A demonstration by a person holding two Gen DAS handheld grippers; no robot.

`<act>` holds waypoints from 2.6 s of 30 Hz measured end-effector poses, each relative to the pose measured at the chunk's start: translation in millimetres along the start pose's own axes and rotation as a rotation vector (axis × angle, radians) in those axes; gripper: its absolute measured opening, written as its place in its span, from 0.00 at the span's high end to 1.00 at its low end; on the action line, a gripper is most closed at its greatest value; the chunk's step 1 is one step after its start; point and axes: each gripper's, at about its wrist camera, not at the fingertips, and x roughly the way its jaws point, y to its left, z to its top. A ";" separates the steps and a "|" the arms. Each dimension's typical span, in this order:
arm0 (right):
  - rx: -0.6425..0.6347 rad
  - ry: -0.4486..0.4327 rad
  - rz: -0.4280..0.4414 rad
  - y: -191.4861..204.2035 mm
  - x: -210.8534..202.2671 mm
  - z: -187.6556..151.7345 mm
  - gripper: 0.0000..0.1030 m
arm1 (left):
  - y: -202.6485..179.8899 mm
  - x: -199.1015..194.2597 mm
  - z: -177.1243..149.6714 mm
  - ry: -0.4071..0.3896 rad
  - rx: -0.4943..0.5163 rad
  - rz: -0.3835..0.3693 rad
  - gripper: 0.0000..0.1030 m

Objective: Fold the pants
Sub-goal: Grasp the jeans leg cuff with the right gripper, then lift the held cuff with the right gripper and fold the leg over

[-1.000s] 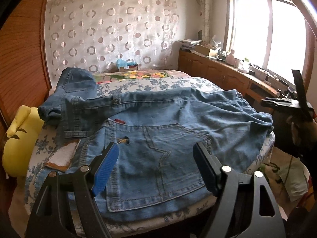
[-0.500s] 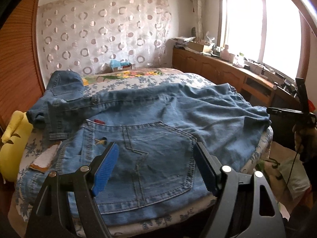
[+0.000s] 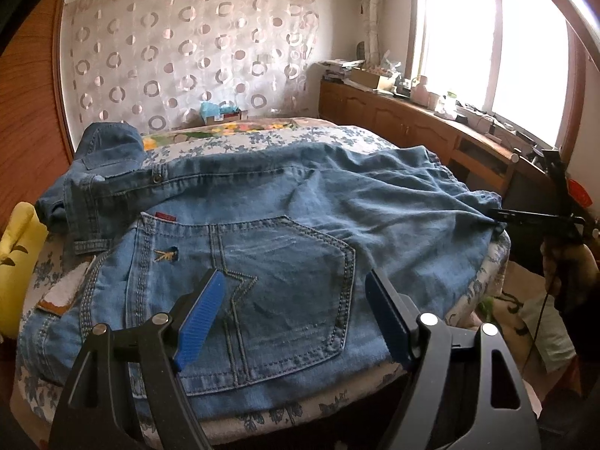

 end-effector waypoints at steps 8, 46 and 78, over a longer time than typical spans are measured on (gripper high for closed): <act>-0.001 -0.030 0.008 1.5 -1.6 3.5 0.83 | -0.9 -0.1 -2.3 0.009 0.004 0.005 0.24; -0.472 -0.139 0.385 234.4 -43.8 36.1 0.67 | 59.4 -38.5 -12.3 -0.057 -0.117 0.076 0.24; -0.290 0.041 0.279 234.9 29.7 59.9 0.53 | 12.9 28.9 2.8 0.067 -0.039 -0.090 0.24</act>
